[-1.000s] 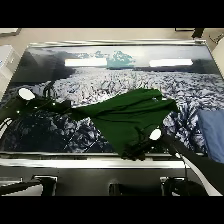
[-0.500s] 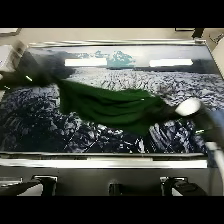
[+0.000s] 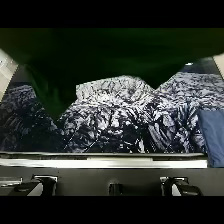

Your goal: Fold the clothes and pants, and hang the long-sleeved shirts on hangers.

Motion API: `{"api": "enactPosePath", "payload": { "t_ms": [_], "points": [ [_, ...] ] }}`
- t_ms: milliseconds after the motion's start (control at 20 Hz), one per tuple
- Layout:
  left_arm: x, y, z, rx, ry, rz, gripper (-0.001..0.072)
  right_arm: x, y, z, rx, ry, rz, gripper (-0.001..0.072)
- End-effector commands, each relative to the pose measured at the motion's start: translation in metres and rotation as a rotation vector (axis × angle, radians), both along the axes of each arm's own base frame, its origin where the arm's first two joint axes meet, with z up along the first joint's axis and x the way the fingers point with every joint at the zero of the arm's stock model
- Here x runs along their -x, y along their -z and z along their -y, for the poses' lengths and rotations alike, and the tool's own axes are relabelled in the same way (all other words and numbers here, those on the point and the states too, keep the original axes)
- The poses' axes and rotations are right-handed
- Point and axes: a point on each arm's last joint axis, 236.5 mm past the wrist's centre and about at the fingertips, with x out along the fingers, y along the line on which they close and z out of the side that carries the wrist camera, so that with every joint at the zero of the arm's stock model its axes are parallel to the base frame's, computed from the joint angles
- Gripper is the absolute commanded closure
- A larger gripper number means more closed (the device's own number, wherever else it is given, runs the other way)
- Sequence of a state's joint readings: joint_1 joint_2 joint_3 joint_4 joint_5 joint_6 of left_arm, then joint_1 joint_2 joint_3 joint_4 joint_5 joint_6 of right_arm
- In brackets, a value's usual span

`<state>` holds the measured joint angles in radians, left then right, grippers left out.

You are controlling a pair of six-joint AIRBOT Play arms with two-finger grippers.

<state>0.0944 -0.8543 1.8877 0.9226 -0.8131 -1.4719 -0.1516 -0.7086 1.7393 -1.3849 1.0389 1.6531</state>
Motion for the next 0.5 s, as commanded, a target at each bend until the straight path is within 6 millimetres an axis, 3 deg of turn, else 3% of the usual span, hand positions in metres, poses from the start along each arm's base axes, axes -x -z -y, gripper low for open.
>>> {"api": "enactPosePath", "payload": {
  "t_ms": [0, 100, 200, 300, 350, 450],
  "points": [
    [0.066, -0.042, -0.008, -0.057, -0.091, 0.196, 0.0684, 0.035, -0.045, 0.005, -0.009, 0.041, 0.166, 0.0679],
    [0.059, -0.032, -0.017, -0.109, -0.151, 0.165, 0.0684, 0.026, -0.044, 0.008, -0.008, 0.048, 0.164, 0.0679],
    [0.024, 0.003, -0.023, -0.156, -0.17, 0.039, 0.0684, -0.002, -0.016, 0.011, -0.015, 0.045, 0.049, 0.0678],
    [-0.027, 0.06, -0.026, -0.174, -0.152, -0.137, 0.0684, -0.046, 0.04, 0.017, -0.027, 0.038, -0.161, 0.0678],
    [-0.055, 0.096, -0.029, -0.172, -0.143, -0.232, 0.0684, -0.072, 0.078, 0.02, -0.036, 0.033, -0.293, 0.0678],
    [-0.113, 0.192, -0.034, -0.165, -0.121, -0.462, 0.0684, -0.123, 0.161, 0.026, -0.053, 0.018, -0.546, 0.0679]
  ]
}}
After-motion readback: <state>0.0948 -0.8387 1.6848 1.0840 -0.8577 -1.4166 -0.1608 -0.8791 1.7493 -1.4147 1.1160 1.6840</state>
